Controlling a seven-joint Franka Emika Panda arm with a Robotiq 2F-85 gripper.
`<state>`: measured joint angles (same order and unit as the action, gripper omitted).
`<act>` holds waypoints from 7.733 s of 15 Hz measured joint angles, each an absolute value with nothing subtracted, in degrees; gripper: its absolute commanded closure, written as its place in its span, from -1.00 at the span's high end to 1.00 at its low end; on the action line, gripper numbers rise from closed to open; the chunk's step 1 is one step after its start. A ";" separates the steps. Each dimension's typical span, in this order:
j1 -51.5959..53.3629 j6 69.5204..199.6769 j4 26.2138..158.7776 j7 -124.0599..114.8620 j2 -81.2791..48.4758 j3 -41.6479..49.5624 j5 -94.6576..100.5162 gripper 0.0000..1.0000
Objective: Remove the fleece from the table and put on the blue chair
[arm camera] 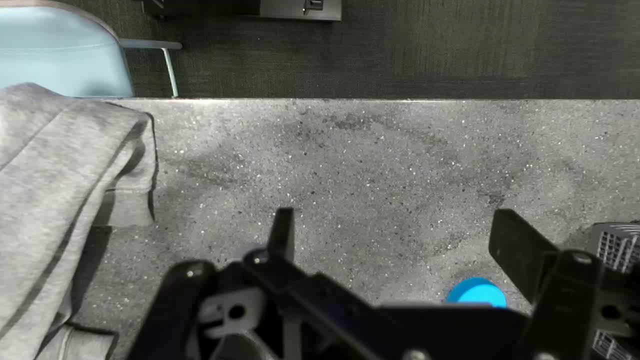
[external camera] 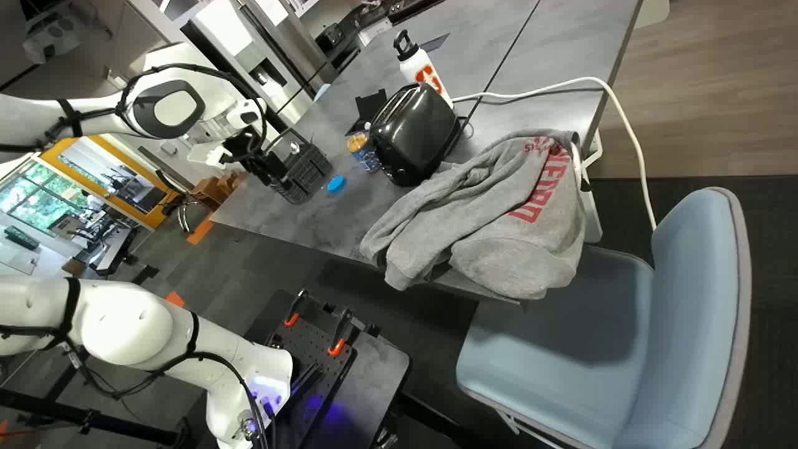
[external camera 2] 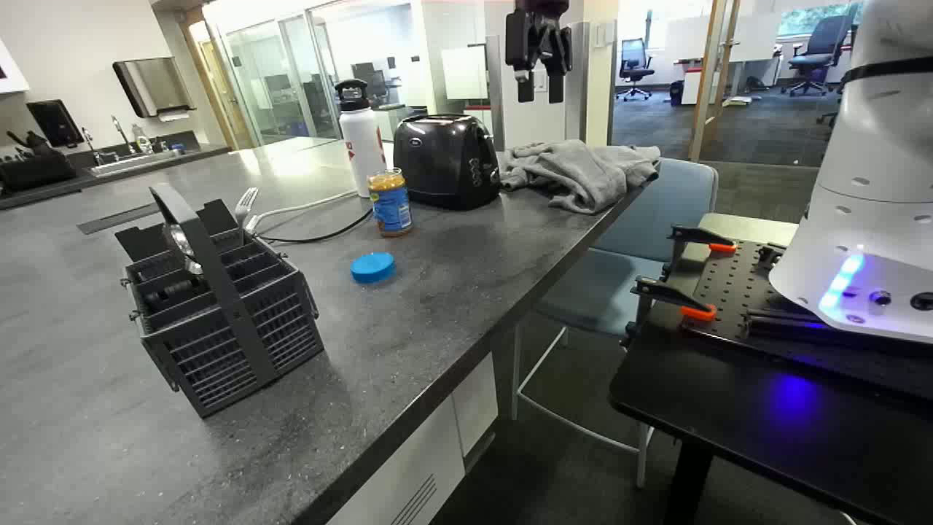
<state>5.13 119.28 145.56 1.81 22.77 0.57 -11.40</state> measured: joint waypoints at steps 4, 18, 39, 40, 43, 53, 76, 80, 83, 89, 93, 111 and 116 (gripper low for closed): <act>5.13 119.28 145.56 1.81 22.77 0.57 -11.40 1.00; 4.36 119.29 145.32 2.83 22.87 1.22 -11.14 1.00; -9.68 116.80 128.57 28.85 15.41 24.13 -5.33 1.00; -10.11 116.82 128.34 28.85 15.18 24.21 -5.34 1.00; -12.27 116.68 124.87 29.33 12.14 26.61 -6.19 1.00; -28.95 96.75 97.74 50.95 -18.19 28.31 -25.66 1.00; -47.75 93.13 65.37 53.33 -46.30 8.94 -23.80 1.00; -47.49 93.21 60.76 50.58 -50.62 7.47 -22.48 1.00; -47.52 93.21 60.19 50.35 -50.67 7.44 -22.47 1.00; -46.99 96.95 60.25 50.45 -52.90 6.99 -22.59 1.00; -46.56 101.90 60.18 50.50 -55.06 6.31 -22.84 1.00; -44.25 105.48 57.95 50.48 -61.15 5.33 -22.79 -0.46; -44.52 106.72 57.57 50.48 -60.89 5.68 -22.75 -1.00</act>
